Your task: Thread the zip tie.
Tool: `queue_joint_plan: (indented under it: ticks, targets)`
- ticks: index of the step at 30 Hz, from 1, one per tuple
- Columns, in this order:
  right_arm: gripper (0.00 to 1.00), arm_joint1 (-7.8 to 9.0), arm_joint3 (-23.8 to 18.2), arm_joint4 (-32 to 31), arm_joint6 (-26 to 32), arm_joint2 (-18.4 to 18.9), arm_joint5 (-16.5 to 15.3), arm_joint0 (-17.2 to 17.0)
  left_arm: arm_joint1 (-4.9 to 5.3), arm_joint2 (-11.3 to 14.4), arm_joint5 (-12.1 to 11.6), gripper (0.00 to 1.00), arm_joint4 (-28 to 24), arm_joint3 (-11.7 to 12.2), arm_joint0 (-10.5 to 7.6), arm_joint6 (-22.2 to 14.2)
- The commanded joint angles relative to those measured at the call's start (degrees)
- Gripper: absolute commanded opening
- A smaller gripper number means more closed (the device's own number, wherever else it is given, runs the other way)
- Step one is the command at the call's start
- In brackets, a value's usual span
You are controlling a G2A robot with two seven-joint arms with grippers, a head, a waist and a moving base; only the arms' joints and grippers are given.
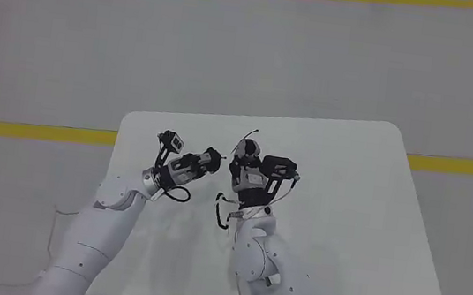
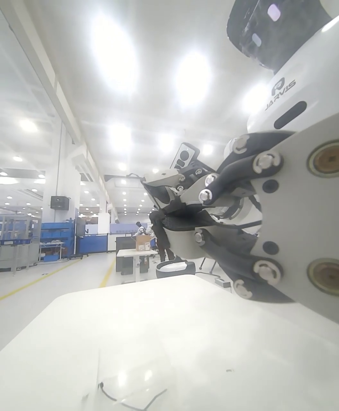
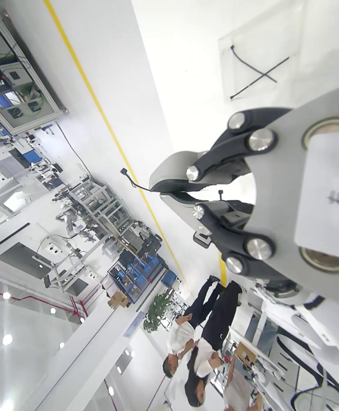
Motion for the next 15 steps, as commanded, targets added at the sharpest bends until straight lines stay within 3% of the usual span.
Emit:
queue_joint_plan:
  ticks: [1,15]
  targets:
    - [0.0,0.0,-0.01,-0.01,0.0,0.01,-0.03,-0.01,-0.01,-0.03,0.0,0.0,0.03,-0.01,0.0,0.01]
    - [0.0,0.2,0.14,-0.48,0.6,-0.18,-0.6,-0.01,-0.01,-0.03,0.0,0.0,0.03,-0.01,0.0,0.01]
